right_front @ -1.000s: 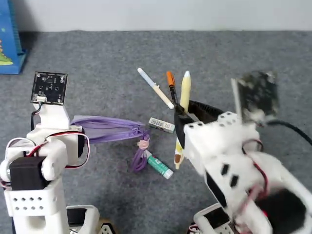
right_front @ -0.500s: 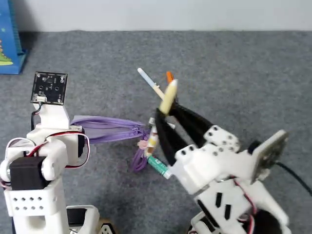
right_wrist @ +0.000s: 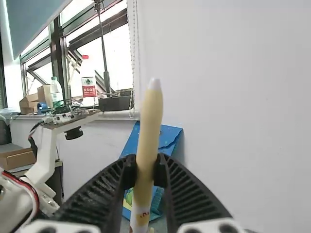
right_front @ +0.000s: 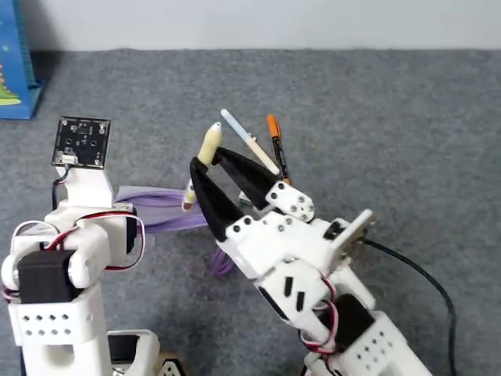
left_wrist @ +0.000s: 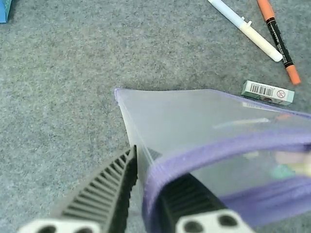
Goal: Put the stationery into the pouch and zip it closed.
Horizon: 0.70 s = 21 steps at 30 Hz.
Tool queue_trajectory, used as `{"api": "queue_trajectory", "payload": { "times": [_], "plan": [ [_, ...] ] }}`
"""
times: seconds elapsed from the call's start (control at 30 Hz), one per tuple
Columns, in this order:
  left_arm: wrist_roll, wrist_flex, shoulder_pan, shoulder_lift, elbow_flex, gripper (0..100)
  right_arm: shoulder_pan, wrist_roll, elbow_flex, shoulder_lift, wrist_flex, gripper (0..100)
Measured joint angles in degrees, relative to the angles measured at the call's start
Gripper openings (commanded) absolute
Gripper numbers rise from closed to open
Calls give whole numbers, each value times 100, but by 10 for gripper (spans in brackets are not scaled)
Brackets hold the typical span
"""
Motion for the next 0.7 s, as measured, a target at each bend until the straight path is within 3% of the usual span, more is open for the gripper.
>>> {"api": "queue_trajectory", "payload": {
  "times": [0.23, 0.4, 0.7],
  "plan": [
    [9, 0, 0, 26, 0, 12, -35, 396, 607, 897, -1204, 32],
    [18, 0, 0, 26, 0, 12, -35, 448, 615, 905, -1196, 241],
    [9, 0, 0, 35, 0, 12, -18, 308, 79, 202, 1345, 281]
  ]
}}
